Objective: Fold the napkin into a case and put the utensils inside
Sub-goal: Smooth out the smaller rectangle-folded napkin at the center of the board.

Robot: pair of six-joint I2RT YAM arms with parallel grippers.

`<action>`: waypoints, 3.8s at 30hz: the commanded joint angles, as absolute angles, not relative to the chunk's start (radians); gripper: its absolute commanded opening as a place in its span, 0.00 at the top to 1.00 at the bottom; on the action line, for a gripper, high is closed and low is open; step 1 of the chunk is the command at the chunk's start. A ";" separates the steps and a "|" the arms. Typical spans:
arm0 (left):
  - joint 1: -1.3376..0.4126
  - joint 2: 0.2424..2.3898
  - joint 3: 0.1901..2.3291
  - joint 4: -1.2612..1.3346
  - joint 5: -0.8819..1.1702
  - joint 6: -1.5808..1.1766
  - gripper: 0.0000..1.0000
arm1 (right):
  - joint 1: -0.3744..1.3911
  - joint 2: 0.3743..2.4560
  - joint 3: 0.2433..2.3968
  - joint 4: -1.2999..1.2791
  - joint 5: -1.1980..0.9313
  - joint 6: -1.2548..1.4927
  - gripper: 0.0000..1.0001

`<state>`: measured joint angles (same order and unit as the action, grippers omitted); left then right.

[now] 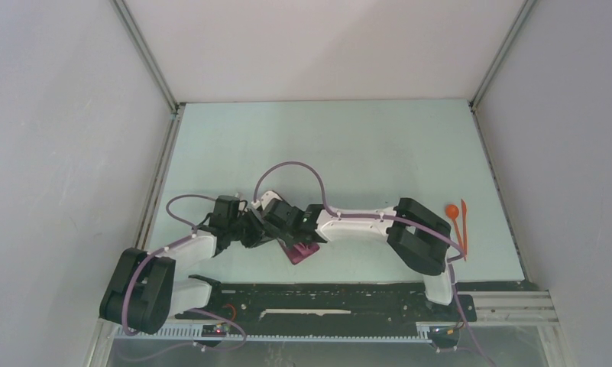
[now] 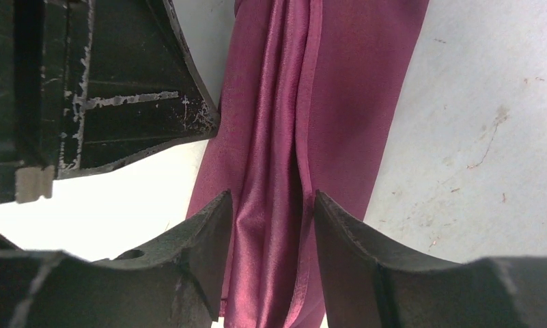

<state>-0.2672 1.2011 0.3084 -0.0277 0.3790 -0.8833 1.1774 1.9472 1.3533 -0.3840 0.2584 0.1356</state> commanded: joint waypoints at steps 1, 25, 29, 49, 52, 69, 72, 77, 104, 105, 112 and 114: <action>-0.278 1.206 0.269 -0.119 0.333 -0.867 0.85 | 1.198 1.982 1.385 -0.388 0.304 0.151 0.45; -0.324 1.231 0.263 -0.092 0.317 -0.894 0.88 | 1.197 1.937 1.446 -0.461 0.298 0.219 1.00; -0.331 1.233 0.262 -0.084 0.315 -0.903 0.90 | 1.187 1.923 1.462 -0.488 0.240 0.275 1.00; -0.362 1.221 0.258 -0.071 0.283 -0.938 0.92 | 1.061 2.000 1.316 -0.256 -0.004 0.651 1.00; -0.362 1.220 0.258 -0.072 0.283 -0.939 0.93 | 1.061 2.024 1.303 -0.226 -0.021 0.664 1.00; -0.221 1.010 0.555 -0.373 0.251 -0.802 0.78 | 1.045 2.027 1.211 -0.150 -0.032 0.683 1.00; -0.228 1.118 0.595 -0.288 0.279 -0.822 0.90 | 1.045 2.023 1.207 -0.137 -0.044 0.686 1.00; -0.229 1.275 0.638 -0.185 0.257 -0.830 1.00 | 1.045 2.021 1.205 -0.134 -0.055 0.688 0.98; -0.274 1.432 0.762 -0.220 0.170 -0.773 0.97 | 1.057 1.994 1.184 -0.103 -0.069 0.678 0.86; -0.279 1.451 0.762 -0.210 0.173 -0.777 0.97 | 1.057 1.992 1.184 -0.104 -0.068 0.677 0.86; -0.287 1.510 0.737 -0.259 0.056 -0.743 1.00 | 1.058 1.992 1.184 -0.111 -0.064 0.675 0.82; -0.287 1.494 0.710 -0.273 0.010 -0.730 1.00 | 1.057 1.992 1.183 -0.112 -0.064 0.672 0.79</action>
<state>-0.2836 1.5227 0.7406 -0.2401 0.1207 -0.7765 1.0424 1.9945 1.2121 -0.0338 -0.0727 0.6868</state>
